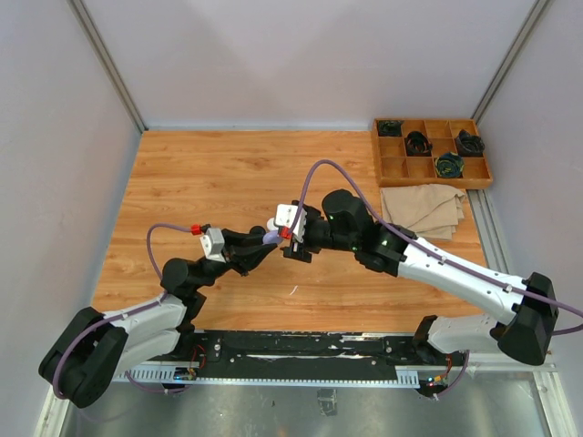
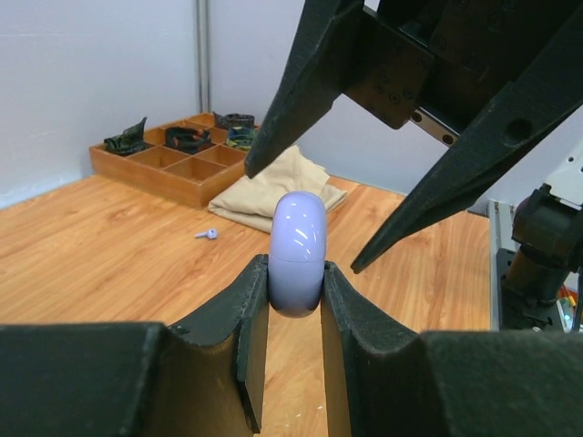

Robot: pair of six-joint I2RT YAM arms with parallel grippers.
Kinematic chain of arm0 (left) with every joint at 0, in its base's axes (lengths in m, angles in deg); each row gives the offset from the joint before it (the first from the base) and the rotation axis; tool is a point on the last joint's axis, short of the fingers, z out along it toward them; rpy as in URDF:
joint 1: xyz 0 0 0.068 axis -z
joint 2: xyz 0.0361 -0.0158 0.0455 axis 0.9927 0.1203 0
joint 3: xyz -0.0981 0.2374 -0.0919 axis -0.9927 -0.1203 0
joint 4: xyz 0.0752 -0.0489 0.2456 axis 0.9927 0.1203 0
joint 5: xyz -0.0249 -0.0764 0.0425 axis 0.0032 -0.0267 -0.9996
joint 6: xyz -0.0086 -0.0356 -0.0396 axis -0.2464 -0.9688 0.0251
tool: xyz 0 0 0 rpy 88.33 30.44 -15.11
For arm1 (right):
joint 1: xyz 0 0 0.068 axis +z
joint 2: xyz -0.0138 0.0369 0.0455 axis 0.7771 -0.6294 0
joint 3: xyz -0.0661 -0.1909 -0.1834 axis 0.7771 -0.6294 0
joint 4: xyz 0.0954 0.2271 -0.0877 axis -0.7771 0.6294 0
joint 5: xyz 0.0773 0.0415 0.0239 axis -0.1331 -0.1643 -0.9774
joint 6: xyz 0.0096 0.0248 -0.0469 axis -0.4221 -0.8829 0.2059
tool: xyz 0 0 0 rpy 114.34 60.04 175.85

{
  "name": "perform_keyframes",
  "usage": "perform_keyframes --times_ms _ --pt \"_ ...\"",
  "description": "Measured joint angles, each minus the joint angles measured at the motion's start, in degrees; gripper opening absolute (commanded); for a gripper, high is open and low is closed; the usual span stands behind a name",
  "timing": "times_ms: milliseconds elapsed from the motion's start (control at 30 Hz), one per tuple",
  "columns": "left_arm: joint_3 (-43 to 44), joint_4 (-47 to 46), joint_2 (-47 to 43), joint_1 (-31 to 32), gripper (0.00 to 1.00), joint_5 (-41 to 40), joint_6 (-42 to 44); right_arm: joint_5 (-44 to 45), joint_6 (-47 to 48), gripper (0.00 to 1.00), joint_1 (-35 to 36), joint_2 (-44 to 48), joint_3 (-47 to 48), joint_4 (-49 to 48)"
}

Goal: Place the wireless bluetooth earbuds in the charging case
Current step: Open the charging case.

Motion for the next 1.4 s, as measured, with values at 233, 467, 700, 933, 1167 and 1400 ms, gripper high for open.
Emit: perform_keyframes --times_ms 233,467,700,933,1167,1400 --pt "-0.7 -1.4 0.0 0.0 0.0 0.3 0.0 2.9 1.5 0.67 1.5 -0.8 0.0 -3.9" --pt "-0.7 -1.4 0.5 0.0 0.0 0.3 0.0 5.7 2.5 0.66 2.6 -1.5 0.0 -4.7" --pt "-0.7 -1.4 1.0 0.0 0.0 0.3 0.1 8.1 3.0 0.65 3.3 -1.6 0.0 -4.6" --pt "-0.6 -1.2 1.5 0.0 0.0 1.2 0.1 9.9 3.0 0.65 3.7 -1.4 0.0 -5.1" --pt "-0.4 -1.3 1.6 0.0 0.0 1.3 0.2 10.8 3.0 0.64 3.9 -1.1 -0.1 -5.3" --pt "-0.2 -1.2 2.0 0.0 0.0 1.7 0.3 12.1 3.0 0.65 4.1 0.0 -0.7 -5.8"
